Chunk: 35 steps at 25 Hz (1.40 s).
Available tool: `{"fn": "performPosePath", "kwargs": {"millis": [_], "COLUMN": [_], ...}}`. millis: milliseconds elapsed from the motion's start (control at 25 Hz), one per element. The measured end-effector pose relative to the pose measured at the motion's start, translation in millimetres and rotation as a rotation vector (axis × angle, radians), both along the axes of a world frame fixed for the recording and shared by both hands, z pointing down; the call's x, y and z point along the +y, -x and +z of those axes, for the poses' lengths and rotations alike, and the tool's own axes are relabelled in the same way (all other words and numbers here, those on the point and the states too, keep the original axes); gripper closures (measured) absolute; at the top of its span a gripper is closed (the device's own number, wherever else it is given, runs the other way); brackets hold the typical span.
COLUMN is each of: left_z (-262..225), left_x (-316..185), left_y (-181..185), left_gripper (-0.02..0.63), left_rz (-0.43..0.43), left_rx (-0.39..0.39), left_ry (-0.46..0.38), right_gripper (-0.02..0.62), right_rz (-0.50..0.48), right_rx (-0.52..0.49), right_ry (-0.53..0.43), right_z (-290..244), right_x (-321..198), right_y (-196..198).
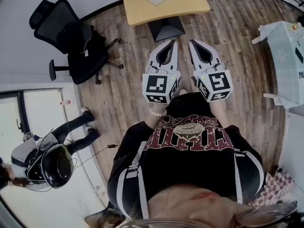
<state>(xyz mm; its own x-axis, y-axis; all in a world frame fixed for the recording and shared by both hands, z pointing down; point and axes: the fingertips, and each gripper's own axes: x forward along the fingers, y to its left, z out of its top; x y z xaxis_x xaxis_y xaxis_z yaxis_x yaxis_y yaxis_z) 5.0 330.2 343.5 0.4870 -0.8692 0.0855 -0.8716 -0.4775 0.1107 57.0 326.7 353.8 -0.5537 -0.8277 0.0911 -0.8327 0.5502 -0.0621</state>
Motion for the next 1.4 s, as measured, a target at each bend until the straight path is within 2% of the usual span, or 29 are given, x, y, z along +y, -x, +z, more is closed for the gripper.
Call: {"fn": "performPosePath", "kwargs": {"millis": [360, 840, 1120, 1400], "left_z": [1, 7, 8, 11], "left_x": [-1, -4, -10, -21], "left_y": [-14, -38, -29, -27], "left_gripper": [0.560, 0.560, 0.560, 0.560], "left_rz": [-0.014, -0.065, -0.105, -0.106], "left_rx": [-0.004, -0.005, -0.015, -0.009], "left_ry": [0.003, 0.005, 0.011, 0.020], "right_gripper": [0.578, 0.578, 0.578, 0.578], "right_rz": [-0.012, -0.079, -0.105, -0.087], "right_rx": [-0.015, -0.016, -0.014, -0.025], "right_ry": [-0.002, 0.003, 0.009, 0.003], "right_z": [0, 7, 6, 7], "right_x": [-2, -8, -13, -25], "right_y": [-16, -37, -31, -34]}}
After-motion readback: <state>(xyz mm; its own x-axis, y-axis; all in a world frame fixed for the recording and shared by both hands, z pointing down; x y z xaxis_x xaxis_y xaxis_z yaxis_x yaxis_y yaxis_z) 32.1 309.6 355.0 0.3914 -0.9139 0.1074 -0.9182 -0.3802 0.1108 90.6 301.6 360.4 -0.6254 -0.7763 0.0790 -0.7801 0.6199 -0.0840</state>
